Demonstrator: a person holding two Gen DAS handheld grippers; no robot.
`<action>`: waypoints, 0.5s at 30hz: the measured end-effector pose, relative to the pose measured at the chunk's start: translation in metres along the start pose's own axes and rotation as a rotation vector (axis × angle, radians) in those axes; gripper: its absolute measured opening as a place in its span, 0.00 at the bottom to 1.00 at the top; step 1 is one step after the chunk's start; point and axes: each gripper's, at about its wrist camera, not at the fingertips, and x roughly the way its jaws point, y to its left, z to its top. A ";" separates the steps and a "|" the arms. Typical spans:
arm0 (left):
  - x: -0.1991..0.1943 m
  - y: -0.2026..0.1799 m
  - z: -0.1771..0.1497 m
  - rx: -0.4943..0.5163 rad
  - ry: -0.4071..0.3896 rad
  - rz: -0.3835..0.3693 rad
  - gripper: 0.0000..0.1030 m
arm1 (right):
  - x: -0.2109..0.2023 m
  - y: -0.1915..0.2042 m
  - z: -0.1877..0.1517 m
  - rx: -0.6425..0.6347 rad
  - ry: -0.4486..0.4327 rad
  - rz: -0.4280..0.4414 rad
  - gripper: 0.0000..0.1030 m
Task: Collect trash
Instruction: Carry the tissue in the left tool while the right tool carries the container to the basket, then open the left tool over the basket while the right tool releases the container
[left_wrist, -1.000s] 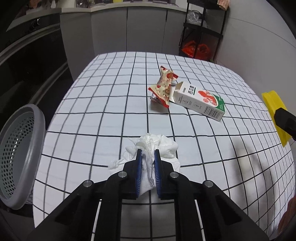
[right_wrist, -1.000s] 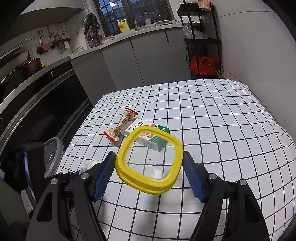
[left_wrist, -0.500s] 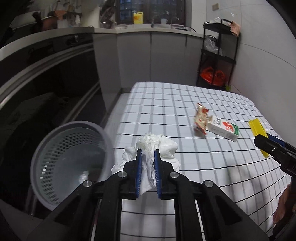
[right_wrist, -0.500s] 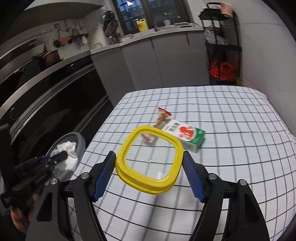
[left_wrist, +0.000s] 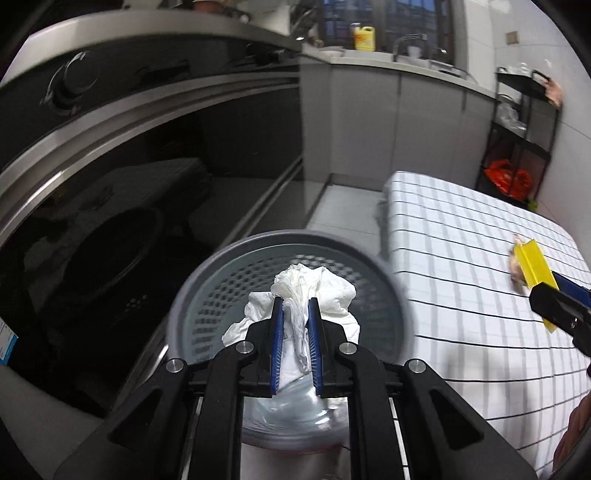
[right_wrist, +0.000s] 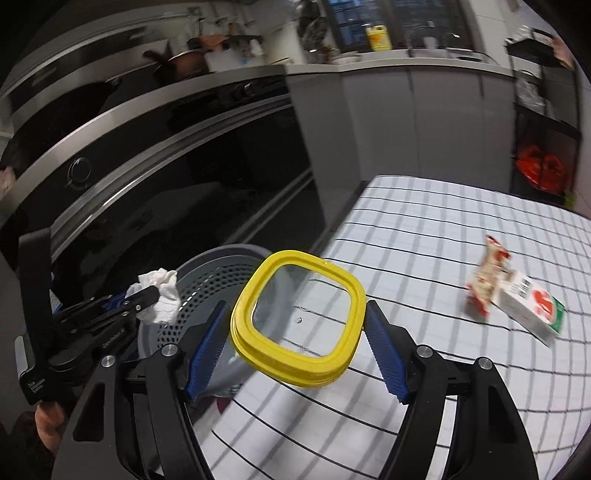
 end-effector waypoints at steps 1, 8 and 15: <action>0.005 0.007 0.001 -0.006 0.006 0.009 0.13 | 0.010 0.008 0.002 -0.015 0.010 0.014 0.68; 0.030 0.032 0.000 -0.009 0.054 0.034 0.13 | 0.066 0.040 0.010 -0.065 0.082 0.065 0.68; 0.044 0.049 0.001 -0.043 0.081 0.045 0.13 | 0.101 0.048 0.008 -0.058 0.133 0.093 0.68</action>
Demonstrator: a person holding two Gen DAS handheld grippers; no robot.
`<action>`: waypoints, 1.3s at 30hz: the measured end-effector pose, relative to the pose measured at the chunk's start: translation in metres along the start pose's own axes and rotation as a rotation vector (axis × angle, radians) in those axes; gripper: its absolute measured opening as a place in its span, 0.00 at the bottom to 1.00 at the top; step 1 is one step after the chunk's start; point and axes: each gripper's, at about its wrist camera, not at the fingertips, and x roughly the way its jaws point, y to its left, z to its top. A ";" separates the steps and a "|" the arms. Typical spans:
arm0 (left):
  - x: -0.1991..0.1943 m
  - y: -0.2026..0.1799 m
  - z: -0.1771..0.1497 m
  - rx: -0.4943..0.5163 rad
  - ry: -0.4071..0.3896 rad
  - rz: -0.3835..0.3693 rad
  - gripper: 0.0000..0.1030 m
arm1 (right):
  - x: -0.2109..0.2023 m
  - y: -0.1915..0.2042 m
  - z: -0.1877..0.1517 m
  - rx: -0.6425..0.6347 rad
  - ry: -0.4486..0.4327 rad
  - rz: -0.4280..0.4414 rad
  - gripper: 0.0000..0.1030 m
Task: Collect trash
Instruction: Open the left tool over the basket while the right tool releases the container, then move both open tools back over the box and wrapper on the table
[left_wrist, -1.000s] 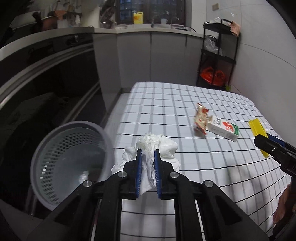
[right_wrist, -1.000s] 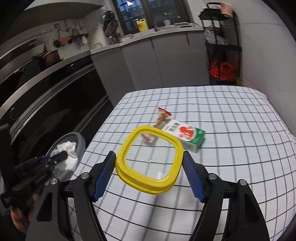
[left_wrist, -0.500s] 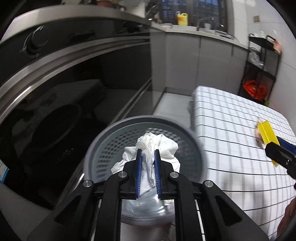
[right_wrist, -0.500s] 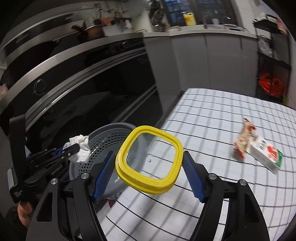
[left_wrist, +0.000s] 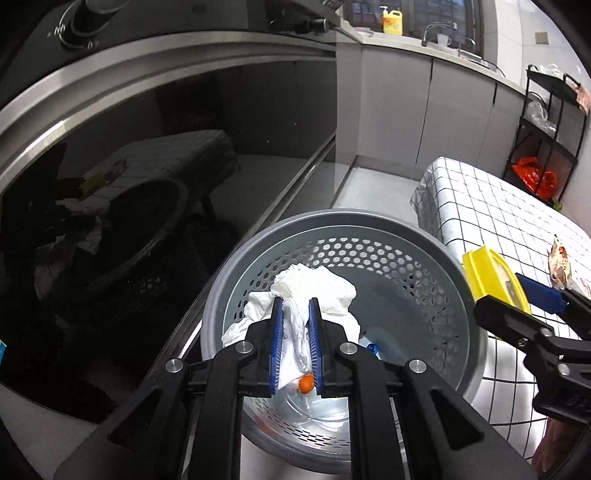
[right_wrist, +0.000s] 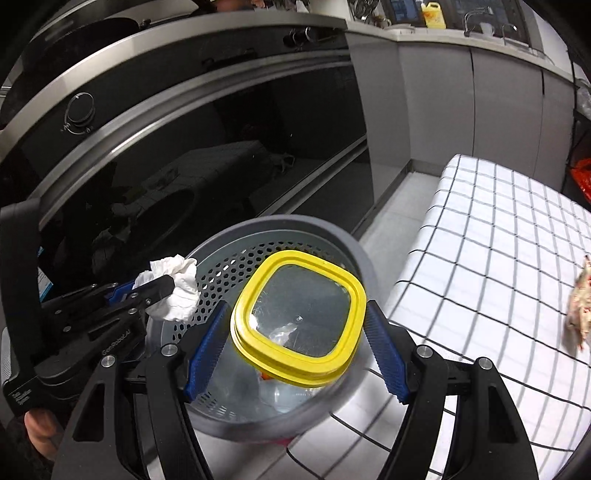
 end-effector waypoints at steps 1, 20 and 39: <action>0.001 0.000 -0.001 -0.004 0.002 0.000 0.13 | 0.004 0.000 0.000 0.001 0.006 0.002 0.68; 0.003 0.008 0.001 -0.030 0.001 0.008 0.48 | 0.012 -0.004 0.008 0.028 0.004 0.033 0.76; 0.001 0.007 0.000 -0.036 0.003 -0.005 0.48 | -0.004 -0.007 -0.004 0.038 -0.013 0.002 0.76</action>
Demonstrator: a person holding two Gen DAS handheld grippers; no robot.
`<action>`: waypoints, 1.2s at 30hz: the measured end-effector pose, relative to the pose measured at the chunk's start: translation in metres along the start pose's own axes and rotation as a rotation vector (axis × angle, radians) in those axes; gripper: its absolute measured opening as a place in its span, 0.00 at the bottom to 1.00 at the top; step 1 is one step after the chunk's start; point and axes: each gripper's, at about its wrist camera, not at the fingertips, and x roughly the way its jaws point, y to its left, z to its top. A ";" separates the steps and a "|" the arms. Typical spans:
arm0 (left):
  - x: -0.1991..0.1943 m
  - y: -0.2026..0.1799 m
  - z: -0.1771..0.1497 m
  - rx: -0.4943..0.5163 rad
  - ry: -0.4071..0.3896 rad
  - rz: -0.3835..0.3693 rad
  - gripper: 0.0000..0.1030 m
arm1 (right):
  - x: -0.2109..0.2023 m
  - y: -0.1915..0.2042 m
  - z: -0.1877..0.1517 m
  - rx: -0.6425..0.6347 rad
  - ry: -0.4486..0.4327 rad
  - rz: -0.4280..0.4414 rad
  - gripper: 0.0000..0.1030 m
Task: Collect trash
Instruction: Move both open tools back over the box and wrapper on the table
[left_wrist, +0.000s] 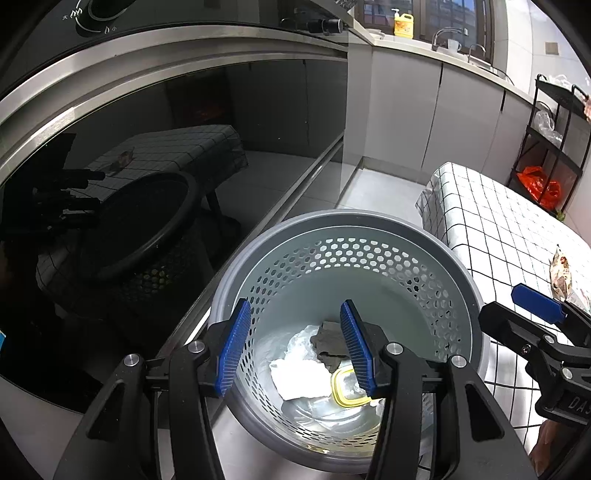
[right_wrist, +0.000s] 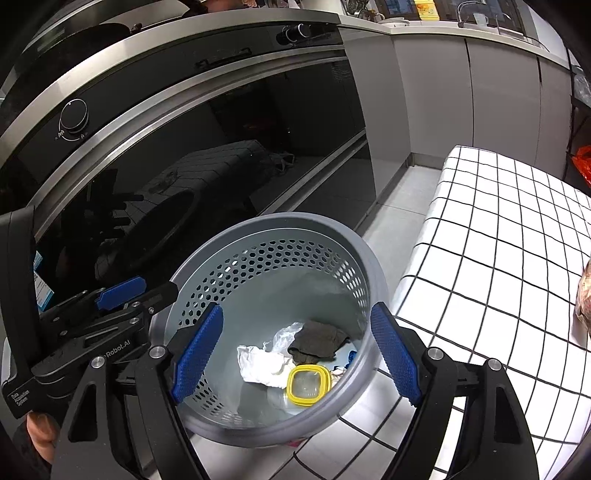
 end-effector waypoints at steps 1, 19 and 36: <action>-0.001 -0.001 0.000 0.000 -0.002 -0.001 0.48 | -0.002 -0.001 -0.001 0.001 -0.001 -0.004 0.76; -0.040 -0.048 -0.013 0.068 -0.068 -0.058 0.56 | -0.073 -0.060 -0.042 0.113 -0.046 -0.123 0.76; -0.077 -0.153 -0.042 0.193 -0.086 -0.245 0.72 | -0.167 -0.177 -0.079 0.178 -0.082 -0.367 0.80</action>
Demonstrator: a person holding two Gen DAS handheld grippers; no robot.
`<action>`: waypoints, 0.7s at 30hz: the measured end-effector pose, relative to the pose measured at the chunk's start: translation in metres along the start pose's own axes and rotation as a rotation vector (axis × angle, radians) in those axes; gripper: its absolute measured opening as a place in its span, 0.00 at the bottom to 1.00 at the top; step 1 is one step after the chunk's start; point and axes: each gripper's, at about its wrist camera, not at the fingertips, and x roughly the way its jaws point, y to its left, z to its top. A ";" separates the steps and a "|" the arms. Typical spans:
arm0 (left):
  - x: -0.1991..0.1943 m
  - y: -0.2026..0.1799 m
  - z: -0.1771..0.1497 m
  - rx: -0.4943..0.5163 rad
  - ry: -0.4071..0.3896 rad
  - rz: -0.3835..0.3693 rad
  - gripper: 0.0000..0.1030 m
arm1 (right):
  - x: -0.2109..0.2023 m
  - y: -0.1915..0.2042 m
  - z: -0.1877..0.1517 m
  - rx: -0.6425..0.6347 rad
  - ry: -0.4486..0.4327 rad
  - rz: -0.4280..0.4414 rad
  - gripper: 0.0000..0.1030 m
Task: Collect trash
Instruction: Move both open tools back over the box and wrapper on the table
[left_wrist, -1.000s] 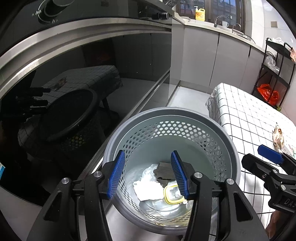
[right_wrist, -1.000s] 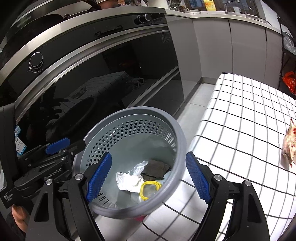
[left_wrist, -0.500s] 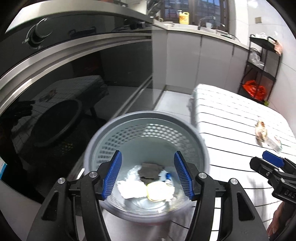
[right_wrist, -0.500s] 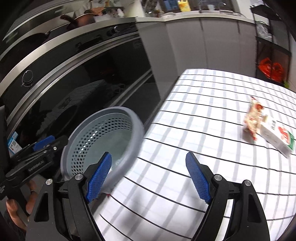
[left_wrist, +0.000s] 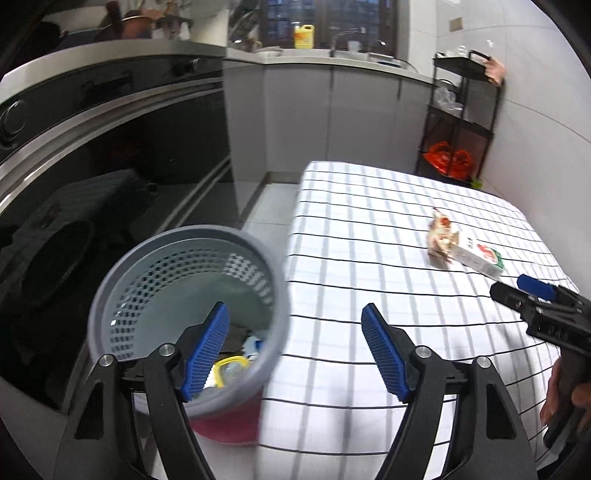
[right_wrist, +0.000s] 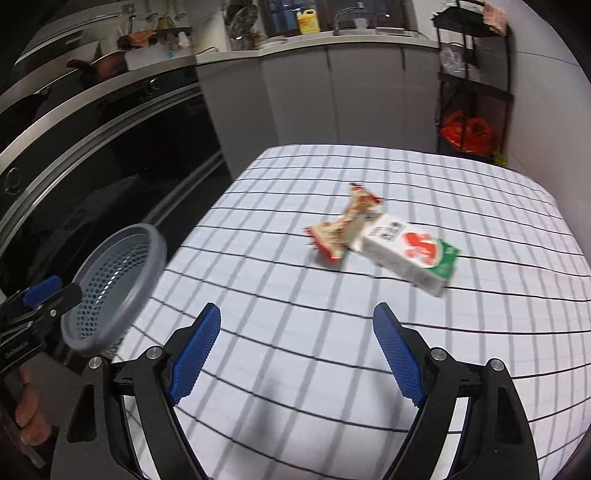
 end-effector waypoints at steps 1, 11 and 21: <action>0.001 -0.006 0.000 0.004 0.000 -0.008 0.73 | 0.000 -0.008 0.001 0.005 -0.005 -0.014 0.80; 0.021 -0.045 -0.002 0.041 0.052 -0.070 0.81 | 0.022 -0.076 0.020 0.031 -0.019 -0.060 0.84; 0.040 -0.058 -0.007 0.084 0.100 -0.057 0.84 | 0.074 -0.097 0.044 -0.033 0.055 0.004 0.84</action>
